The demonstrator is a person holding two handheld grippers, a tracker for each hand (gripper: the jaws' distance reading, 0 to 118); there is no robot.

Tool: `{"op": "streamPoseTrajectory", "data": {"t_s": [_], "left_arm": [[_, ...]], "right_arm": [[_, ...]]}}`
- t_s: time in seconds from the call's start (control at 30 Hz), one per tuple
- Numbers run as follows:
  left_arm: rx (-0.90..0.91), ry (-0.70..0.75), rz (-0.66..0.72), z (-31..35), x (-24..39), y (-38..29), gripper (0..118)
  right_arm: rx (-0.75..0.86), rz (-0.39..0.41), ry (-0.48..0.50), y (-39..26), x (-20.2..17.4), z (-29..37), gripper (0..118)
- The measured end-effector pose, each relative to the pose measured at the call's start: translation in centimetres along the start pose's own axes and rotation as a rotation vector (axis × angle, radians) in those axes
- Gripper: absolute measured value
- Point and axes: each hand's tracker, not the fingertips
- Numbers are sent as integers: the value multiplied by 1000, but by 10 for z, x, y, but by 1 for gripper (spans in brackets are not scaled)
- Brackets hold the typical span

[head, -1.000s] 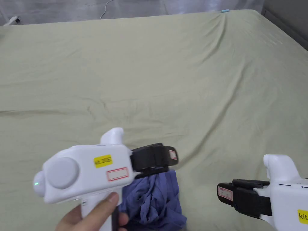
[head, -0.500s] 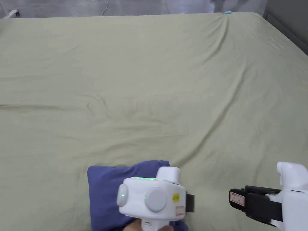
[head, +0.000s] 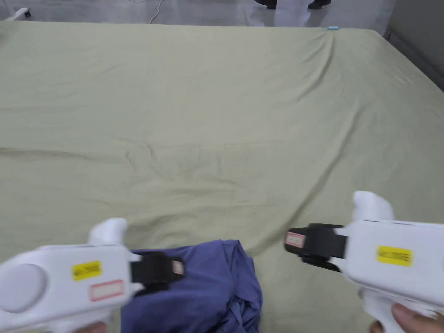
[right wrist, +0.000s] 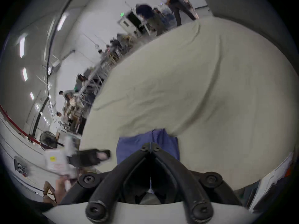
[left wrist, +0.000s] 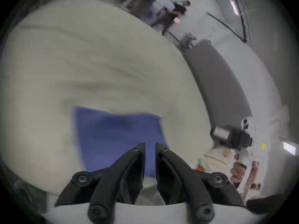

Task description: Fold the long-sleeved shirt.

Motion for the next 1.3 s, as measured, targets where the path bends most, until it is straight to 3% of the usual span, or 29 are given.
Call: {"op": "streamPoseTrajectory", "data": {"t_s": [0.1, 0.17, 0.23, 0.3, 0.37, 0.43, 0.47, 0.5, 0.53, 0.57, 0.73, 0.8, 0.87, 0.9, 0.93, 1.0, 1.07, 1.13, 1.23, 1.3], "left_arm": [[48, 111, 36, 27, -29, 14, 7], [47, 154, 79, 31, -45, 16, 7], [18, 145, 112, 25, -50, 13, 7], [-17, 136, 124, 17, -53, 8, 7], [-40, 131, 128, 7, -53, 4, 7], [-60, 111, 135, -2, -52, 1, 9], [-64, 99, 129, -5, -50, 0, 20], [-56, 89, 114, -10, -58, 1, 55], [-32, 86, 110, -14, -57, 1, 104], [-29, 83, 113, -21, -57, 1, 118], [-116, 47, 171, -70, -66, 3, 118], [-217, 22, 153, -96, -73, -1, 106], [-219, 38, 129, -107, -69, -11, 92], [-199, 215, 16, -105, -54, -14, 73], [-185, 261, -69, -99, -48, -16, 48], [-178, 38, 21, -80, -53, -11, 27], [-176, -31, 76, -61, -52, -3, 26], [-155, 25, -25, -39, -49, 4, 24], [-124, 13, 4, 5, -65, 22, 24], [-110, 74, -19, 41, -88, 36, 24]], "right_arm": [[-165, 1, -56, -9, -25, -65, 0], [-244, 43, -119, -21, -31, -103, 0], [-335, 81, -247, -36, -24, -135, 0], [-393, 105, -312, -56, -6, -161, 0], [-290, 42, -245, -57, 7, -158, 0], [-349, 64, -246, -46, 3, -152, 0], [-361, 83, -255, -44, 2, -153, 0], [-368, 79, -256, -43, 3, -156, 0], [-375, 72, -256, -41, 4, -158, 0], [-380, 62, -256, -40, 5, -158, 0], [-375, 28, -221, -42, 12, -155, 0], [-363, -5, -201, -43, 17, -152, 0], [-351, -24, -184, -44, 19, -148, 0], [-344, -27, -184, -44, 17, -145, 0], [-332, -39, -176, -43, 14, -140, 0], [-304, -58, -159, -41, 3, -126, 0], [-196, -113, -144, -39, -11, -112, 0], [-145, -133, -137, -36, -36, -104, 0], [-117, -79, -161, -40, -94, -106, 0], [-122, -21, -93, -44, -139, -114, 0]]}}
